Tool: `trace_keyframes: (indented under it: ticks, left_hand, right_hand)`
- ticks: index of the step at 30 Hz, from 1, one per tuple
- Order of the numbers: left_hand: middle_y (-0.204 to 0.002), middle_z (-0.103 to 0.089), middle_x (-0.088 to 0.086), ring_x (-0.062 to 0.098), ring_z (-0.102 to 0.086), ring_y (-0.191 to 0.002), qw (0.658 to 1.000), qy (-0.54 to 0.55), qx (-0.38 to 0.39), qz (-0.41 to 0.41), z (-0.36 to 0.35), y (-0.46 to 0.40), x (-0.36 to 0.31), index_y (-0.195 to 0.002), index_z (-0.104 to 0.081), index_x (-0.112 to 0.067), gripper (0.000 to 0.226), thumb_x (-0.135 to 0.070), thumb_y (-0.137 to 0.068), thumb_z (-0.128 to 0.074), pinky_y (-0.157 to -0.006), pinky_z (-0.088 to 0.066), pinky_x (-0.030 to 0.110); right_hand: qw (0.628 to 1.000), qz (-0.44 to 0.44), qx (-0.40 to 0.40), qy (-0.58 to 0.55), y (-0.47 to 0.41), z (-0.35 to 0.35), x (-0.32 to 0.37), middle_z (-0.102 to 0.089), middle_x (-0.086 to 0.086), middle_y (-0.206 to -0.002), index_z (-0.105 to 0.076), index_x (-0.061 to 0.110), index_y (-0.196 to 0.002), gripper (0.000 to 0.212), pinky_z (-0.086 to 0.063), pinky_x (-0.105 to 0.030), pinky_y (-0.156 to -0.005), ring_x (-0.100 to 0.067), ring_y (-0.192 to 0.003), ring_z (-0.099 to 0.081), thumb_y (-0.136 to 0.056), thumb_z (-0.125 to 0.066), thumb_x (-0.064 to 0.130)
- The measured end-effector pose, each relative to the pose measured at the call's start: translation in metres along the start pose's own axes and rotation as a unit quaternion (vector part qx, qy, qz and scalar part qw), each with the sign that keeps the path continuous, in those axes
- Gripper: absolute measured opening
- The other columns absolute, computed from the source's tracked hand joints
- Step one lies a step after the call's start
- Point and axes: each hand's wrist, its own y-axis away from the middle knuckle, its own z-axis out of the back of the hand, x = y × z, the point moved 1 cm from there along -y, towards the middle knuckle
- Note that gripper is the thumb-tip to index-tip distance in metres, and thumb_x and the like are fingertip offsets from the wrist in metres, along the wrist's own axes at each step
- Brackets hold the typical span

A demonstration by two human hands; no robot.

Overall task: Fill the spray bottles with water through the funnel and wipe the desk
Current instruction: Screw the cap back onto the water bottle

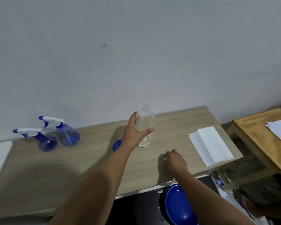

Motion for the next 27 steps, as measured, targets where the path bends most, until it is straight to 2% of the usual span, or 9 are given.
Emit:
trace_keyframes:
  ticks: [4,8,10,12,14,16,18,22,27]
  left_hand:
    - [-0.14,-0.054,-0.014,0.004,-0.05,-0.129,1.0,-0.005,-0.013,0.01,-0.003,-0.002,-0.004,-0.138,-0.039,-0.046,0.094,-0.046,-0.06,-0.092,-0.11,-0.046,0.04]
    - [-0.132,-0.058,-0.016,0.01,-0.057,-0.122,0.999,-0.026,-0.021,0.012,-0.001,0.0,-0.003,-0.13,-0.041,-0.05,0.085,-0.05,-0.058,-0.086,-0.103,-0.05,0.045]
    - [-0.131,-0.058,-0.017,0.01,-0.058,-0.12,0.999,-0.036,-0.023,0.012,-0.001,0.001,-0.003,-0.13,-0.04,-0.049,0.082,-0.045,-0.063,-0.087,-0.102,-0.05,0.045]
    - [-0.132,-0.057,-0.017,0.01,-0.057,-0.119,0.999,-0.043,-0.023,0.011,-0.002,0.002,-0.006,-0.13,-0.039,-0.049,0.078,-0.039,-0.069,-0.087,-0.102,-0.05,0.044]
    - [-0.135,-0.055,-0.017,0.011,-0.056,-0.12,0.998,-0.052,-0.018,0.012,-0.004,0.003,-0.008,-0.132,-0.037,-0.048,0.076,-0.038,-0.073,-0.085,-0.102,-0.05,0.044]
    - [-0.14,-0.051,-0.014,0.013,-0.055,-0.122,0.998,-0.058,-0.008,0.014,-0.005,0.003,-0.011,-0.135,-0.033,-0.045,0.076,-0.039,-0.077,-0.082,-0.103,-0.049,0.043]
    - [-0.143,-0.049,-0.01,0.014,-0.055,-0.123,0.998,-0.066,-0.001,0.014,-0.006,0.002,-0.012,-0.137,-0.031,-0.042,0.076,-0.037,-0.08,-0.08,-0.105,-0.047,0.042]
    - [-0.145,-0.048,-0.005,0.015,-0.05,-0.131,0.996,-0.08,0.009,0.025,-0.006,-0.002,-0.011,-0.138,-0.029,-0.04,0.077,-0.038,-0.08,-0.081,-0.109,-0.044,0.043]
    - [-0.144,-0.048,-0.005,0.014,-0.047,-0.133,0.997,-0.075,0.008,0.031,-0.005,-0.003,-0.008,-0.138,-0.03,-0.04,0.077,-0.037,-0.081,-0.082,-0.111,-0.041,0.041]
  right_hand:
    - [0.996,-0.023,-0.003,-0.082,-0.002,0.006,-0.008,-0.067,-0.005,-0.121,-0.071,0.017,-0.124,0.031,-0.056,-0.036,-0.092,-0.024,-0.104,-0.068,-0.098,-0.057,0.027]
    - [0.971,-0.037,-0.037,-0.234,-0.016,0.041,-0.004,-0.081,-0.006,-0.102,-0.081,0.012,-0.107,0.024,-0.057,-0.033,-0.091,-0.021,-0.098,-0.074,-0.089,-0.075,0.028]
    - [0.941,-0.027,-0.082,-0.327,-0.024,0.074,0.011,-0.081,-0.004,-0.094,-0.083,0.013,-0.098,0.017,-0.059,-0.035,-0.092,-0.018,-0.088,-0.072,-0.085,-0.081,0.022]
    - [0.904,-0.001,-0.106,-0.414,-0.032,0.112,0.032,-0.078,0.001,-0.081,-0.081,0.016,-0.089,0.006,-0.062,-0.05,-0.09,-0.015,-0.074,-0.069,-0.083,-0.081,0.018]
    - [0.873,0.036,-0.124,-0.47,-0.034,0.152,0.058,-0.074,0.003,-0.078,-0.08,0.016,-0.095,0.012,-0.062,-0.057,-0.086,-0.015,-0.068,-0.066,-0.083,-0.08,0.013]
    - [0.856,0.1,-0.131,-0.491,-0.027,0.191,0.085,-0.075,0.003,-0.085,-0.08,0.015,-0.104,0.021,-0.064,-0.051,-0.086,-0.014,-0.07,-0.069,-0.083,-0.08,0.012]
    - [0.863,0.18,-0.118,-0.456,-0.017,0.222,0.106,-0.077,0.004,-0.097,-0.08,0.017,-0.112,0.027,-0.065,-0.041,-0.083,-0.012,-0.08,-0.075,-0.085,-0.08,0.016]
    - [0.921,0.293,-0.092,-0.239,-0.008,0.244,0.133,-0.068,0.006,-0.12,-0.075,0.018,-0.125,0.034,-0.051,-0.011,-0.079,-0.005,-0.096,-0.072,-0.091,-0.077,0.022]
    - [0.942,0.318,-0.046,-0.095,-0.005,0.242,0.149,-0.062,0.005,-0.127,-0.073,0.018,-0.13,0.035,-0.05,-0.025,-0.091,-0.011,-0.102,-0.066,-0.095,-0.069,0.023]
